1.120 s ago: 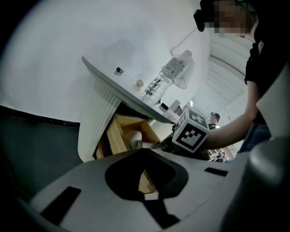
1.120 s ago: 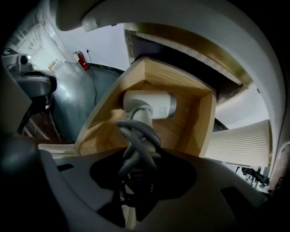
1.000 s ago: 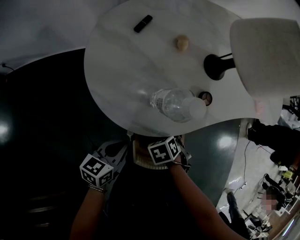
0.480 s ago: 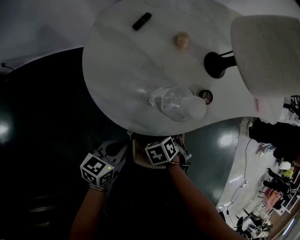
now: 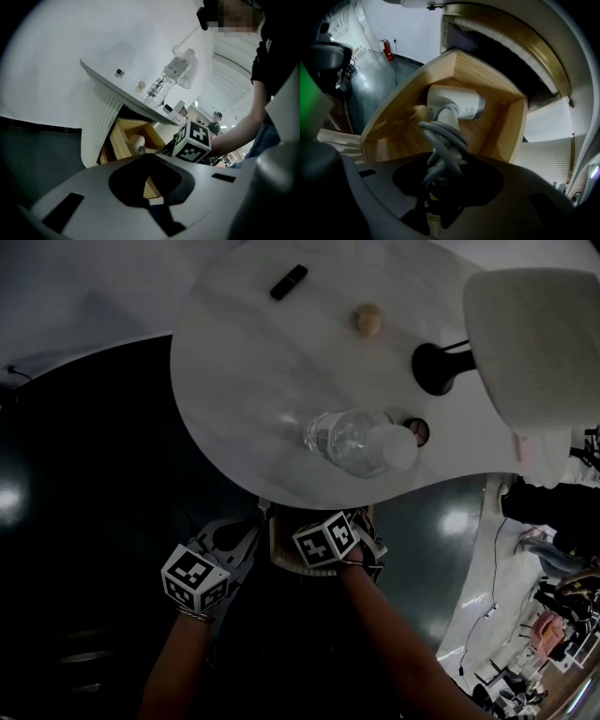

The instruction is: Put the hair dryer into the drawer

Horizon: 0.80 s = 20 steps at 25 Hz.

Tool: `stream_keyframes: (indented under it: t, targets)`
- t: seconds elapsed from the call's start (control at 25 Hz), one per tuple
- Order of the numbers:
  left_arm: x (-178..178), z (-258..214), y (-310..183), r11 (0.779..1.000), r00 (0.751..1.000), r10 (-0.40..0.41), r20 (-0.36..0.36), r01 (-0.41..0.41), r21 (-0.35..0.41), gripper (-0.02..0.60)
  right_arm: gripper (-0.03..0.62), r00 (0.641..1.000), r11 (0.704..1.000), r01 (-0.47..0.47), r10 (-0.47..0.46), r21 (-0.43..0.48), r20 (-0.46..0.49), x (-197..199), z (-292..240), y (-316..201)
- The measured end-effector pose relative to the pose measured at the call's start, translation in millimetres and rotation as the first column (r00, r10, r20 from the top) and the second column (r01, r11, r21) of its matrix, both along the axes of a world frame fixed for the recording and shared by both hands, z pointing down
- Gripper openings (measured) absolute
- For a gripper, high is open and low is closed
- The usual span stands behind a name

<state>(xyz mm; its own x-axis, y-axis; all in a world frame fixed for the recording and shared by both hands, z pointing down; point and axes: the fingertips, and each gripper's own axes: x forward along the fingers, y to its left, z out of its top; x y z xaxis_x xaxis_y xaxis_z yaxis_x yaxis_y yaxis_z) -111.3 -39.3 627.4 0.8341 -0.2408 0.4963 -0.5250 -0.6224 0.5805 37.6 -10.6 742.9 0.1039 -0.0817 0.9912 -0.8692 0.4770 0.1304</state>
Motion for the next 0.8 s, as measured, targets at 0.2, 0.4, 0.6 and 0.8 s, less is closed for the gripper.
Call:
stream_keyframes:
  t: [0.2, 0.4, 0.6, 0.8]
  targets:
    - [0.1, -4.9, 1.4, 1.000, 1.000, 0.003, -0.015, -0.003, 0.004, 0.008, 0.193, 0.999, 0.998, 0.035, -0.035, -0.048, 0.007, -0.2, 4.6, 4.1]
    - [2.9, -11.8, -0.4, 1.000, 1.000, -0.005, -0.027, 0.005, 0.023, 0.008, 0.209, 0.998, 0.997, 0.058, -0.056, -0.055, 0.024, -1.7, 7.1, 6.5]
    - [3.6, -17.1, 3.1, 1.000, 0.999, -0.006, -0.035, 0.007, 0.029, 0.008, 0.255, 0.997, 0.995, 0.071, -0.067, -0.072, 0.047, -8.1, 5.6, 7.8]
    - [5.3, -17.0, 9.1, 1.000, 1.000, -0.008, -0.026, 0.009, 0.029, 0.008, 0.256, 0.996, 0.996, 0.066, -0.063, -0.056, 0.062, -4.3, -8.8, 7.7]
